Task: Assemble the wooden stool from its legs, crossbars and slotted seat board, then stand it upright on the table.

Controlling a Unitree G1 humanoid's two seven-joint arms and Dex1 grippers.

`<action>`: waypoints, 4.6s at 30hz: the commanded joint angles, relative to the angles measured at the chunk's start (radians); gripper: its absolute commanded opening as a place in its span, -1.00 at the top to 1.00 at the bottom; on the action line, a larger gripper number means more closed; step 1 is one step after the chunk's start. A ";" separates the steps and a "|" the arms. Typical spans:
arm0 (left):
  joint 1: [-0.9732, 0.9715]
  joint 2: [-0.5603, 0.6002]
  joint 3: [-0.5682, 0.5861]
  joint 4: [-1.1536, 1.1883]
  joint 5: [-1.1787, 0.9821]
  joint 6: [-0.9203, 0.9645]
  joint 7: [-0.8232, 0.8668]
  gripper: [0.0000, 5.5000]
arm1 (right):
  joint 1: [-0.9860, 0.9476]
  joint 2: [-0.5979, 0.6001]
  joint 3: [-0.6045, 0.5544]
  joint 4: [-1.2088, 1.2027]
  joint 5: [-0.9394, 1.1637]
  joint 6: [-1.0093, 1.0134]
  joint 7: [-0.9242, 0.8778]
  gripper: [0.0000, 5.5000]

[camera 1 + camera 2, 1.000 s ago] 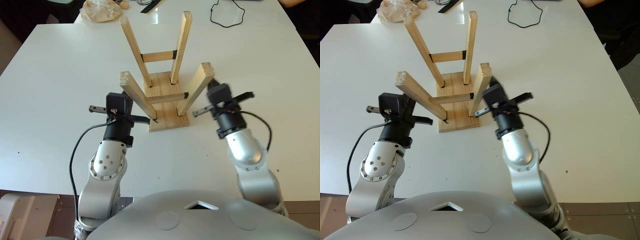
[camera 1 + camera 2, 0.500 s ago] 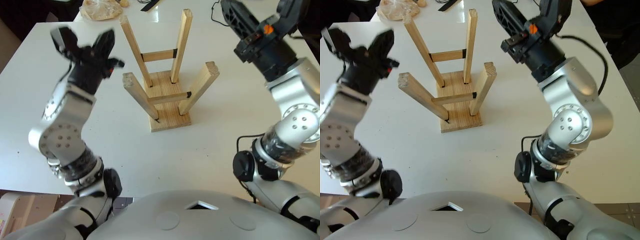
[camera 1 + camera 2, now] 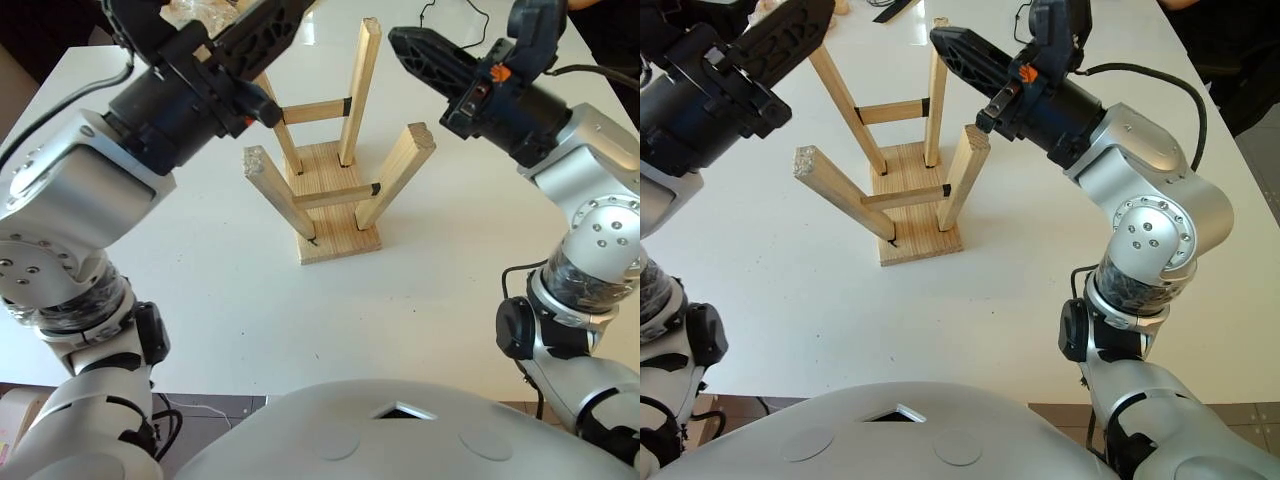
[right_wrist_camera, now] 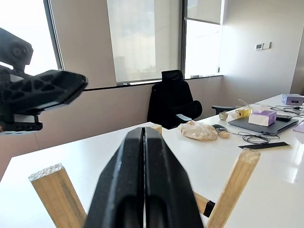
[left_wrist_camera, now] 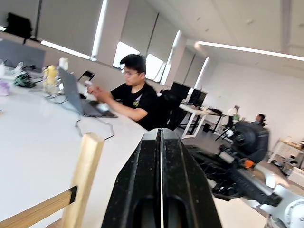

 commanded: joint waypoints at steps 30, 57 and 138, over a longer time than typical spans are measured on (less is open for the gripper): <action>0.846 0.189 -0.098 0.280 0.666 -0.276 -0.902 0.99 | 0.267 -0.310 0.385 0.525 -0.291 -0.585 0.256 1.00; 0.943 -0.029 -0.036 0.179 0.887 -0.276 -0.965 0.99 | 0.200 -0.260 0.444 0.838 -0.564 -0.777 0.190 1.00; 0.984 -0.033 -0.233 0.207 1.304 -0.272 -1.003 0.99 | 0.612 -0.440 0.462 0.579 -0.440 -0.777 0.073 1.00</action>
